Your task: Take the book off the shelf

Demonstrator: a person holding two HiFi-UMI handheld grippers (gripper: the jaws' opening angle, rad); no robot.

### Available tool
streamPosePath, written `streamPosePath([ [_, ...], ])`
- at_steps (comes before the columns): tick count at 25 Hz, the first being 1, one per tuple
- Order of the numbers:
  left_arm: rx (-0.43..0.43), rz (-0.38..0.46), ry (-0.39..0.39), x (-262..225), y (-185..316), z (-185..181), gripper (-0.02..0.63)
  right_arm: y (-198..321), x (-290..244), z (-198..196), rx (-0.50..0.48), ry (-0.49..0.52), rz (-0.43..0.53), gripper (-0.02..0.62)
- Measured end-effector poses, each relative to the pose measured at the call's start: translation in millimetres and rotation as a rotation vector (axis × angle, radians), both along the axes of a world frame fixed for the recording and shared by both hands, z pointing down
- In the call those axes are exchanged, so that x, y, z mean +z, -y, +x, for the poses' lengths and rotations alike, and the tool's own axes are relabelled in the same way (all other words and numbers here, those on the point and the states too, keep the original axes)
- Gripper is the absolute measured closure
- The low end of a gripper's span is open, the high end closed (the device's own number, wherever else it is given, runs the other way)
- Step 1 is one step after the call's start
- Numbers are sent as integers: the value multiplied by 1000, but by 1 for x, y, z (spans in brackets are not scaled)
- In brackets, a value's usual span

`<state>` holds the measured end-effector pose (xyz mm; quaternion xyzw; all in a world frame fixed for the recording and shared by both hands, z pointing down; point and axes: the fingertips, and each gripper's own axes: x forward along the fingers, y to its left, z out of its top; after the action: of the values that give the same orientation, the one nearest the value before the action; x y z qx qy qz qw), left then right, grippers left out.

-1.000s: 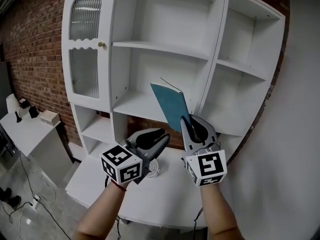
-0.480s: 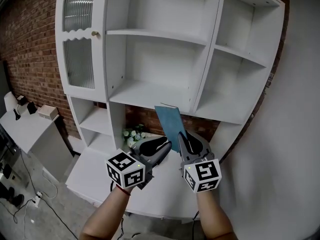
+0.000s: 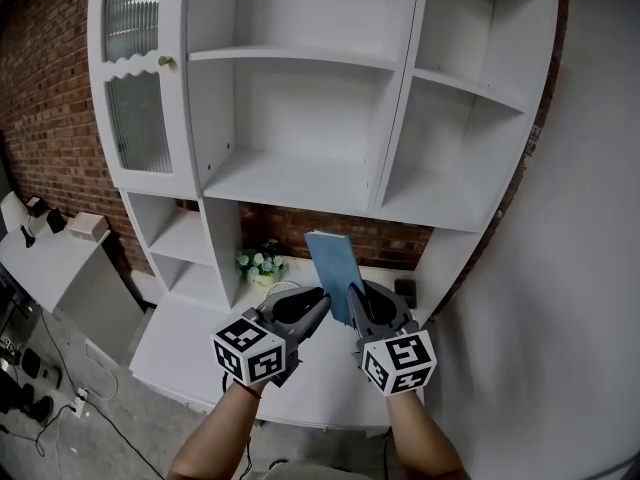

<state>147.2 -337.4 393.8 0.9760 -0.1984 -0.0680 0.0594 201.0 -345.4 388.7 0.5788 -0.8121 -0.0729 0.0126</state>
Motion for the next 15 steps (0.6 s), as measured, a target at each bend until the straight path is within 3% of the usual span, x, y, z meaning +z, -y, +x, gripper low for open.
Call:
streamPosePath([
  [15,-61,-42,9,39,-4,-11,586,-15,35,-12,-64,64,-39,541],
])
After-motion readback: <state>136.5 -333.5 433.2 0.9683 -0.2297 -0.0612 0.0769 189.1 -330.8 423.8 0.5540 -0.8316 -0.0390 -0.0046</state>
